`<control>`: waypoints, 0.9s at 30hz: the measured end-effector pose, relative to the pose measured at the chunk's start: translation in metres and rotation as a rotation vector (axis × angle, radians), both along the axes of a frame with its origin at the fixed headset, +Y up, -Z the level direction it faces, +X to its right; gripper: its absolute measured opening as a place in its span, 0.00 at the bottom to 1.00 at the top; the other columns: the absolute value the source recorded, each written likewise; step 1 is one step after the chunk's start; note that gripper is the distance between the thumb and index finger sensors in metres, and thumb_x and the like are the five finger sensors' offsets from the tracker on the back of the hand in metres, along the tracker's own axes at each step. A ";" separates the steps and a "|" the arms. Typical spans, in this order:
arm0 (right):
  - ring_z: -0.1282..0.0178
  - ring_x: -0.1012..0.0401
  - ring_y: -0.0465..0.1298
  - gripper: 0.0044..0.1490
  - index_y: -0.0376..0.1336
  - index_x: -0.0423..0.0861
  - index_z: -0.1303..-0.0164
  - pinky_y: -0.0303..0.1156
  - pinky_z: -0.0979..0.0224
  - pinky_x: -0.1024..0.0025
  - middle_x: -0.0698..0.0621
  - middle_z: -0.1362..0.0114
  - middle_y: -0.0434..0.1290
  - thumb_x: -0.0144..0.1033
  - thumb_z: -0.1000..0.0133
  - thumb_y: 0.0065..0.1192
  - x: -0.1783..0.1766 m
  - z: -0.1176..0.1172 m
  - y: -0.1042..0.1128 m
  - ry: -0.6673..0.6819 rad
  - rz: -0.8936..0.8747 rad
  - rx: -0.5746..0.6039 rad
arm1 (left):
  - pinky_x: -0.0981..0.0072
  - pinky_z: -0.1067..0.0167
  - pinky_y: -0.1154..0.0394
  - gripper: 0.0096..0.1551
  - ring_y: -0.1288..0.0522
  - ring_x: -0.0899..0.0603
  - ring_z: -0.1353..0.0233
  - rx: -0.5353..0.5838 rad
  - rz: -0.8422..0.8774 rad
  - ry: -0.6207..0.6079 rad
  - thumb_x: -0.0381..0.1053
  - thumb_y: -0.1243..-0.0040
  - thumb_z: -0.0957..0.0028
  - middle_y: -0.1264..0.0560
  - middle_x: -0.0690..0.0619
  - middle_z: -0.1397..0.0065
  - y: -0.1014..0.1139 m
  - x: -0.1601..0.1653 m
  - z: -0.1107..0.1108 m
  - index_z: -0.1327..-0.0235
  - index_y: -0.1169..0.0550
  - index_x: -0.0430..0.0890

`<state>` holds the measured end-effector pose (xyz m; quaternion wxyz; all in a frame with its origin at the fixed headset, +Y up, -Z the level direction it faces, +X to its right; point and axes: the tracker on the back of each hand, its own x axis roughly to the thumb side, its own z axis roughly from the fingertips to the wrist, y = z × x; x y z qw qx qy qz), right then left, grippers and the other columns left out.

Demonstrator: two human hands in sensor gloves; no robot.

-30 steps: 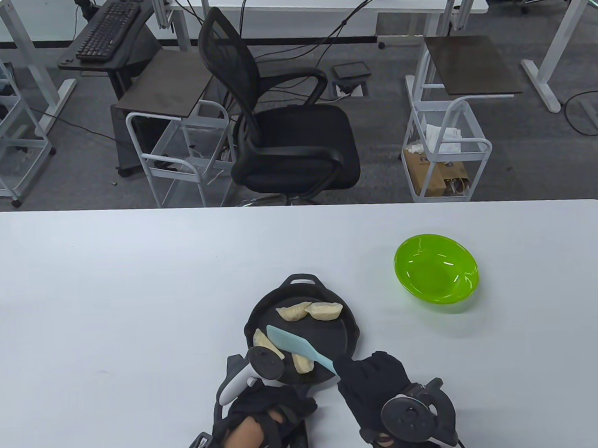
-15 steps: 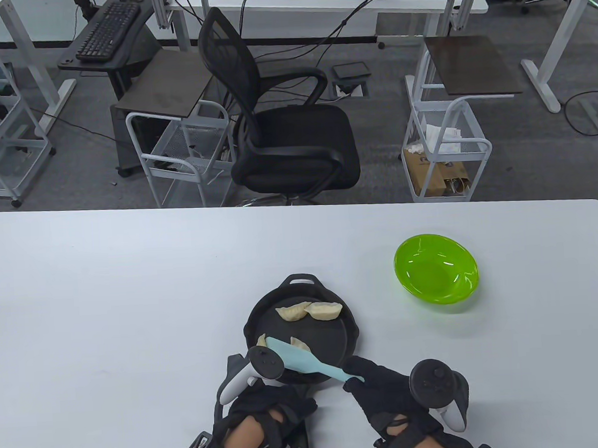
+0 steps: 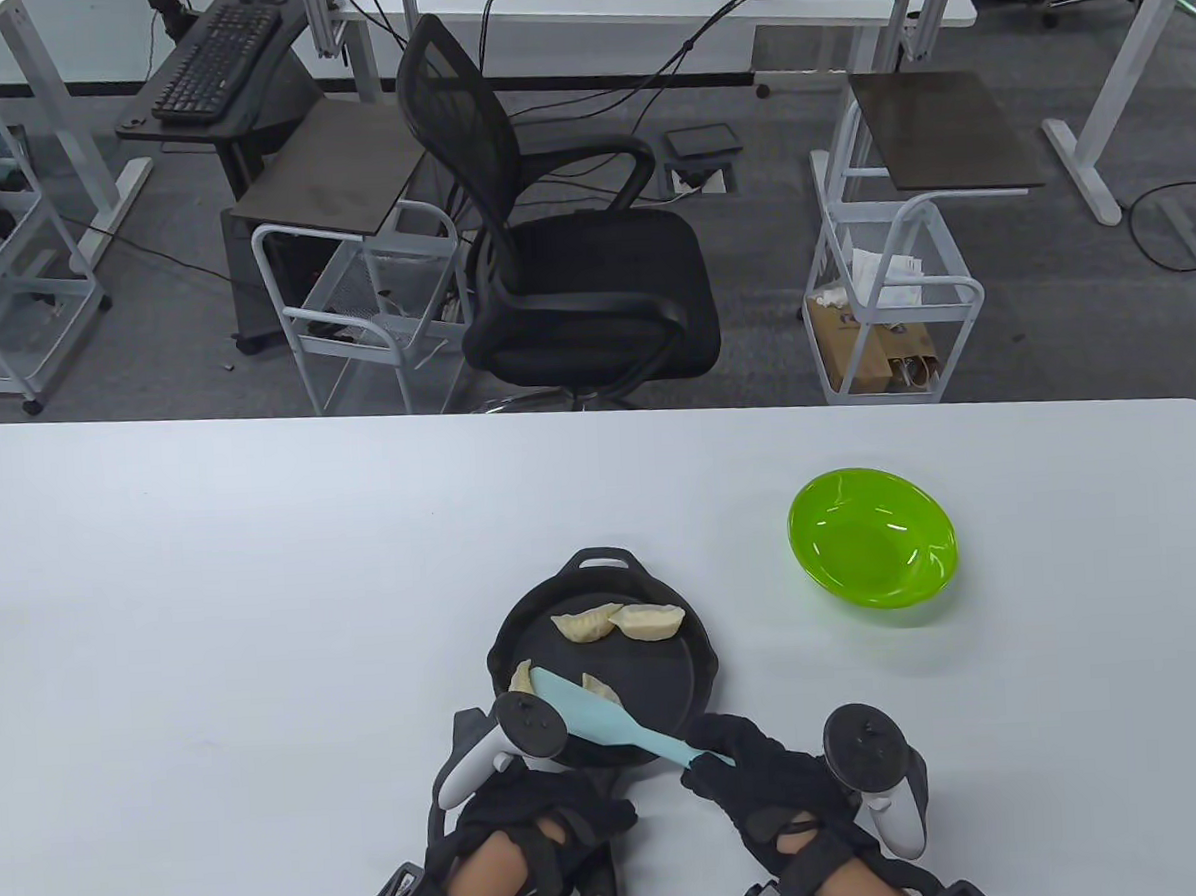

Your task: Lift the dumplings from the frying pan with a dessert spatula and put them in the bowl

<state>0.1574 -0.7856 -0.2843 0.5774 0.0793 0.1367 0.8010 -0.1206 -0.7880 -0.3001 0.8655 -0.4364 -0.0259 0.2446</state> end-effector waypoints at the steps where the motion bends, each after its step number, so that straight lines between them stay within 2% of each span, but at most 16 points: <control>1: 0.38 0.40 0.73 0.33 0.57 0.42 0.27 0.59 0.26 0.35 0.39 0.33 0.72 0.41 0.39 0.63 0.001 0.000 -0.001 -0.002 -0.005 -0.007 | 0.53 0.49 0.23 0.41 0.14 0.49 0.59 0.000 -0.002 -0.001 0.76 0.38 0.52 0.10 0.60 0.56 0.000 0.000 0.000 0.35 0.30 0.51; 7: 0.37 0.40 0.73 0.33 0.57 0.42 0.26 0.59 0.25 0.35 0.39 0.33 0.72 0.40 0.39 0.62 0.003 -0.002 -0.008 -0.003 -0.045 -0.054 | 0.53 0.49 0.23 0.42 0.14 0.50 0.59 -0.003 -0.008 -0.009 0.77 0.36 0.52 0.10 0.61 0.56 0.000 0.000 0.000 0.35 0.31 0.52; 27: 0.38 0.40 0.74 0.34 0.56 0.38 0.25 0.59 0.25 0.35 0.38 0.33 0.72 0.39 0.38 0.60 0.002 -0.001 -0.021 0.010 -0.194 -0.211 | 0.54 0.49 0.24 0.40 0.14 0.49 0.58 -0.012 0.006 -0.014 0.77 0.40 0.51 0.10 0.61 0.55 -0.001 -0.001 -0.001 0.35 0.31 0.52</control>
